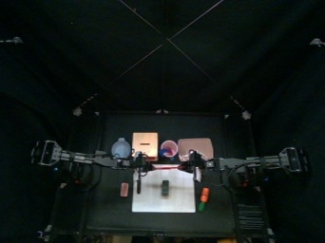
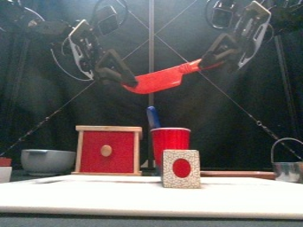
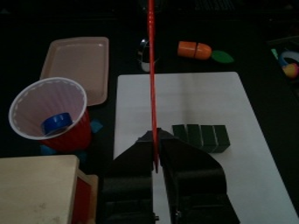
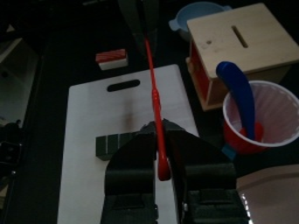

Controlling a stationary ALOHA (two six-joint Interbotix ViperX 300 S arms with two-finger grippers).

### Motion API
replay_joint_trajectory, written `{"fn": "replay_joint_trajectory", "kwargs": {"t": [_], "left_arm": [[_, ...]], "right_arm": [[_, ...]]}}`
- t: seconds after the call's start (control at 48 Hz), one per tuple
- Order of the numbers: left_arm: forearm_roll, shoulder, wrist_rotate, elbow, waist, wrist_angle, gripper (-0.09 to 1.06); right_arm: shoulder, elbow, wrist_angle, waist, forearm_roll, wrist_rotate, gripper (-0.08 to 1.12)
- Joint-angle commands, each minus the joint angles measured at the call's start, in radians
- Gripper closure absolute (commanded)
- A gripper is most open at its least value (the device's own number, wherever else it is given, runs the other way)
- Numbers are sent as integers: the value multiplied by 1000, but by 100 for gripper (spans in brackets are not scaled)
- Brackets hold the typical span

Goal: Cut the sushi into 4 pieces with the knife
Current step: Cut the sushi into 4 pieces

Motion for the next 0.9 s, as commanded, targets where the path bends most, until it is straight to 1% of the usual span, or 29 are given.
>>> {"fn": "replay_joint_trajectory", "kwargs": {"t": [0.021, 0.229, 0.417, 0.562, 0.646, 0.833, 0.896], "left_arm": [[3, -5, -2, -18, -2, -11, 64], [2, -3, -2, -12, -6, -8, 64], [0, 17, -2, -5, -35, -12, 64], [-3, 54, -3, -5, -74, -12, 65], [-3, 77, -5, -6, -87, -12, 66], [-26, 129, -5, -11, -117, -12, 66], [-32, 143, -6, -12, -121, -12, 66]], "right_arm": [[31, -51, 51, 5, 23, 2, 76], [114, -130, 247, 21, 26, 2, 76], [181, -193, 377, 54, 26, 0, 76], [215, -213, 407, 69, 21, 0, 76], [225, -218, 407, 72, 28, 2, 76], [244, -215, 416, 86, 41, 3, 76], [258, -209, 416, 87, 49, 2, 76]]}}
